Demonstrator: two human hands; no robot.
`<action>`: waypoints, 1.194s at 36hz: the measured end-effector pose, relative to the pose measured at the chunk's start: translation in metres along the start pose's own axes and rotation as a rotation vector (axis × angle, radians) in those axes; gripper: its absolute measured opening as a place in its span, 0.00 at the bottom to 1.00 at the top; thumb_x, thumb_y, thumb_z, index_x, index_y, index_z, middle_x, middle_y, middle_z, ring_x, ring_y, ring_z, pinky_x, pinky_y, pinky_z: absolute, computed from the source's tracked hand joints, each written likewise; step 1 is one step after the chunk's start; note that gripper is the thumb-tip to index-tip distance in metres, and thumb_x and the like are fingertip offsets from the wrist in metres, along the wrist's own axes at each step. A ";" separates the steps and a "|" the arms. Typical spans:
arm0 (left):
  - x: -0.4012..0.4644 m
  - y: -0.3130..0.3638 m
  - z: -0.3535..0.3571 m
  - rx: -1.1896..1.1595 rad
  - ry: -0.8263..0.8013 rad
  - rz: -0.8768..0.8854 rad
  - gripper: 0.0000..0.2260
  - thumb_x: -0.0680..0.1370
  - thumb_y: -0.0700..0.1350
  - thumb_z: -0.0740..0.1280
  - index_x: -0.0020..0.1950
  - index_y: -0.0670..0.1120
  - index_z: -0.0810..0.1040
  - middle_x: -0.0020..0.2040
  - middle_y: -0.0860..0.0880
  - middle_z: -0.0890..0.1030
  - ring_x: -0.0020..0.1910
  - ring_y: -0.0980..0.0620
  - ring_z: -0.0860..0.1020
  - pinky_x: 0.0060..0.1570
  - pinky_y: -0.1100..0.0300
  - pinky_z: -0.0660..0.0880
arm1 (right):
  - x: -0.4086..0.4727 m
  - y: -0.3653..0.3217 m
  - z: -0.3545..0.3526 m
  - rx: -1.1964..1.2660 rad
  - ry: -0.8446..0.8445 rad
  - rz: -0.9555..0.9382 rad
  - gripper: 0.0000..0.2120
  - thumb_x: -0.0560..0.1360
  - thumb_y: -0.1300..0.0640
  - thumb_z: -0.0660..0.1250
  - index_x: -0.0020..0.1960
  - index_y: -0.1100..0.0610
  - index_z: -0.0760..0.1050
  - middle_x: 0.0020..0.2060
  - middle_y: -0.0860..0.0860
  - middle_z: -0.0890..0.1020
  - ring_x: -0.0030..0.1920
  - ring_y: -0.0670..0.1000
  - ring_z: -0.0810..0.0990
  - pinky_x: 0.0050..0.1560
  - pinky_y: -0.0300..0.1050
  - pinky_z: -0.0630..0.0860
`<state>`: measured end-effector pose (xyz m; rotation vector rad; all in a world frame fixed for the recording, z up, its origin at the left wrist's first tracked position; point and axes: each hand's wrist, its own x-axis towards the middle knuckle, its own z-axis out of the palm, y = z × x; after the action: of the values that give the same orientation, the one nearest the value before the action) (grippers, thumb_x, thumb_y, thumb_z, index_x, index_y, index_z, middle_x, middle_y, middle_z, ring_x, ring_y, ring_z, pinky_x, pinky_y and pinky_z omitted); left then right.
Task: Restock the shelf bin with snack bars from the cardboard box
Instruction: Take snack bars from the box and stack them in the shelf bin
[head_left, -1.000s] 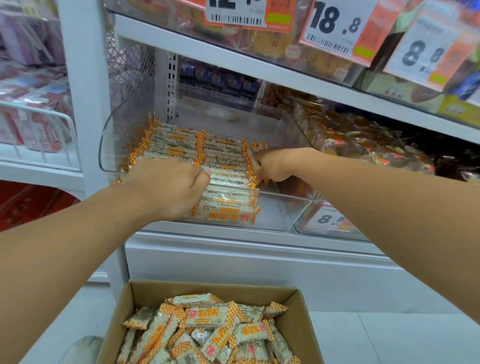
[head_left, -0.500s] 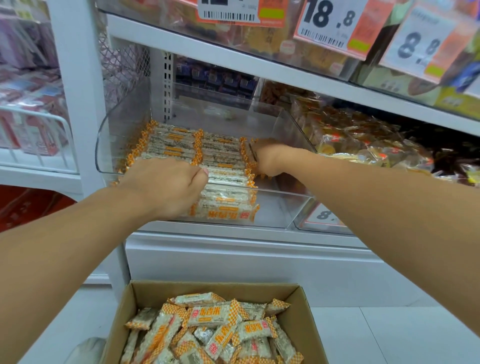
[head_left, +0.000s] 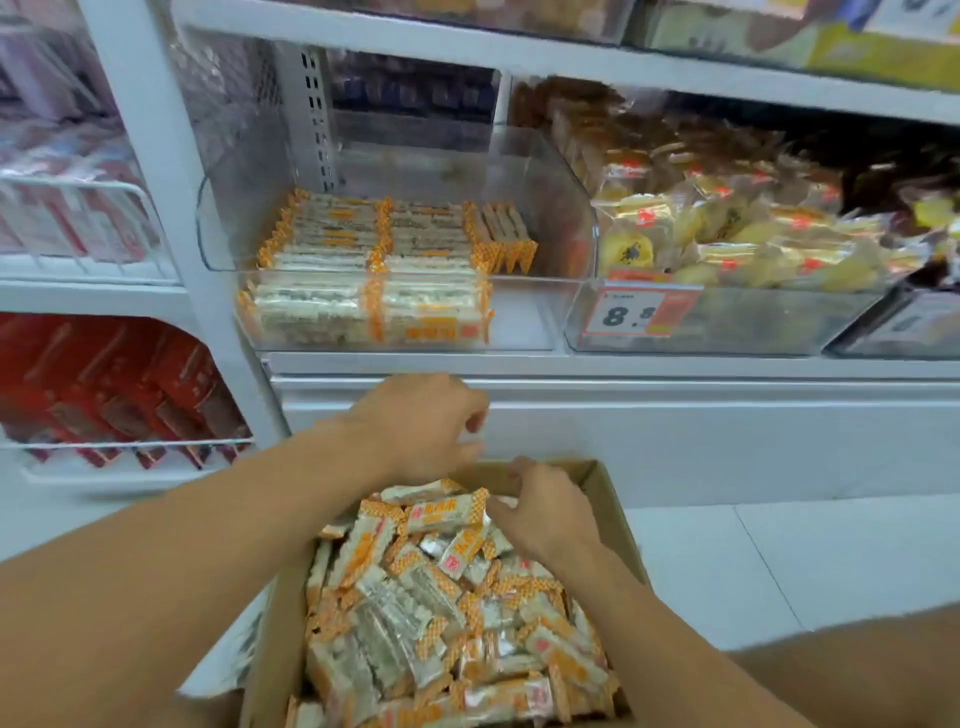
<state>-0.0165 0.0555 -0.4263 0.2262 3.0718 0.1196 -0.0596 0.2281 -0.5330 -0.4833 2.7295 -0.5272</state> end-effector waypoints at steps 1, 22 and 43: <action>-0.008 0.004 0.017 0.025 -0.207 -0.045 0.13 0.79 0.58 0.65 0.58 0.52 0.76 0.56 0.50 0.79 0.57 0.46 0.77 0.49 0.56 0.71 | -0.003 0.011 0.011 -0.003 -0.058 0.015 0.25 0.71 0.42 0.69 0.65 0.51 0.77 0.56 0.51 0.83 0.59 0.56 0.81 0.54 0.50 0.79; -0.137 0.009 0.213 -0.284 -0.780 -0.661 0.39 0.75 0.52 0.74 0.79 0.46 0.57 0.64 0.45 0.77 0.54 0.46 0.78 0.57 0.49 0.77 | -0.046 0.107 0.085 -0.243 -0.651 0.291 0.22 0.67 0.51 0.82 0.49 0.61 0.75 0.42 0.52 0.82 0.36 0.47 0.79 0.31 0.39 0.73; -0.104 0.016 0.184 -0.559 -0.236 -0.762 0.24 0.76 0.66 0.65 0.47 0.44 0.78 0.45 0.44 0.81 0.44 0.47 0.79 0.50 0.53 0.75 | -0.016 0.094 0.048 -0.040 -0.540 0.275 0.22 0.71 0.42 0.75 0.48 0.57 0.70 0.39 0.52 0.72 0.37 0.52 0.76 0.38 0.46 0.81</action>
<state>0.1002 0.0696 -0.6025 -0.8605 2.5346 0.8014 -0.0523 0.3021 -0.6093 -0.2101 2.2367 -0.2271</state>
